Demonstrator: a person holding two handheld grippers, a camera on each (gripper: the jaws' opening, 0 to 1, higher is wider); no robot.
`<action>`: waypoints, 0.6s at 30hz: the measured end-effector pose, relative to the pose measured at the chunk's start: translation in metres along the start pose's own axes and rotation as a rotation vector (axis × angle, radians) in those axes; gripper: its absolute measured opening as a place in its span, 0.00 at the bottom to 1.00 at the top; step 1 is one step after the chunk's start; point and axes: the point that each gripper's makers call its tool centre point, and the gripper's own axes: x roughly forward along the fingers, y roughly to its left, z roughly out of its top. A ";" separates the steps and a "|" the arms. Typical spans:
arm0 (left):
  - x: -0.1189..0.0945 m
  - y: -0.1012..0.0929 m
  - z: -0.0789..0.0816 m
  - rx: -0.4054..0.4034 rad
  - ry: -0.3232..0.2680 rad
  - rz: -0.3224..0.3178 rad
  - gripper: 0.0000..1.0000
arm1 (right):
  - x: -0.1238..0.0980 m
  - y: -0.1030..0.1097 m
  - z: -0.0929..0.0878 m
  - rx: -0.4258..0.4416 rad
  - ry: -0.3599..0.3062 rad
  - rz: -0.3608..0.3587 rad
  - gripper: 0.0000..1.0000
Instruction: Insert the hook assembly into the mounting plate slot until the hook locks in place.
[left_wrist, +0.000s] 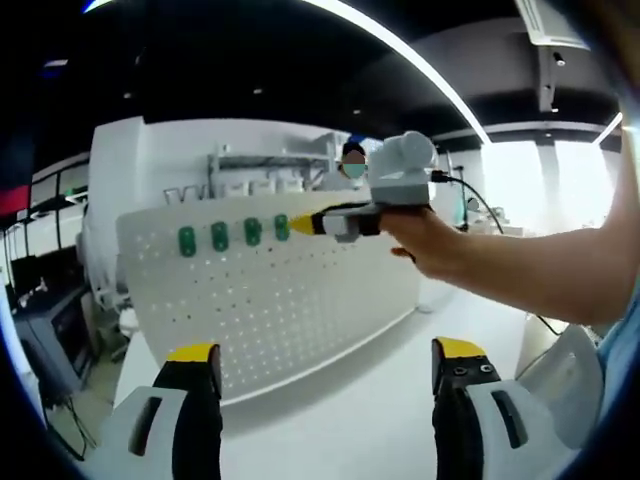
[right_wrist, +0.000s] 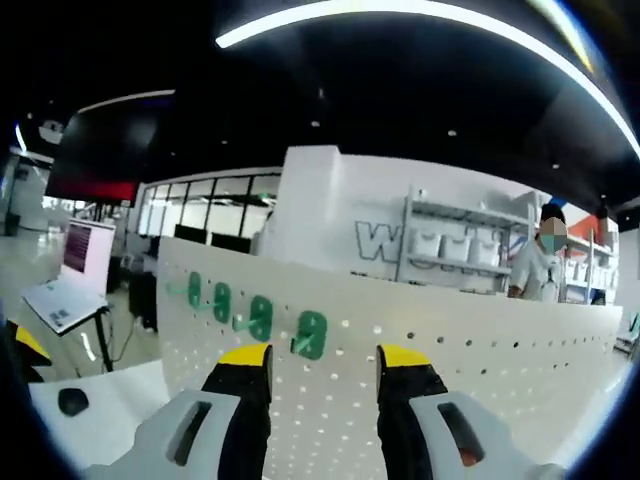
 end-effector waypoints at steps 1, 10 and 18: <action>0.000 0.000 0.000 0.001 0.000 0.000 0.89 | -0.002 0.001 0.001 0.000 -0.002 0.010 0.43; -0.001 0.001 0.005 0.005 0.001 0.010 0.89 | -0.022 0.002 0.009 0.019 -0.015 0.075 0.47; -0.004 0.005 0.011 0.013 0.001 0.022 0.90 | -0.047 -0.002 0.016 0.005 -0.028 0.120 0.49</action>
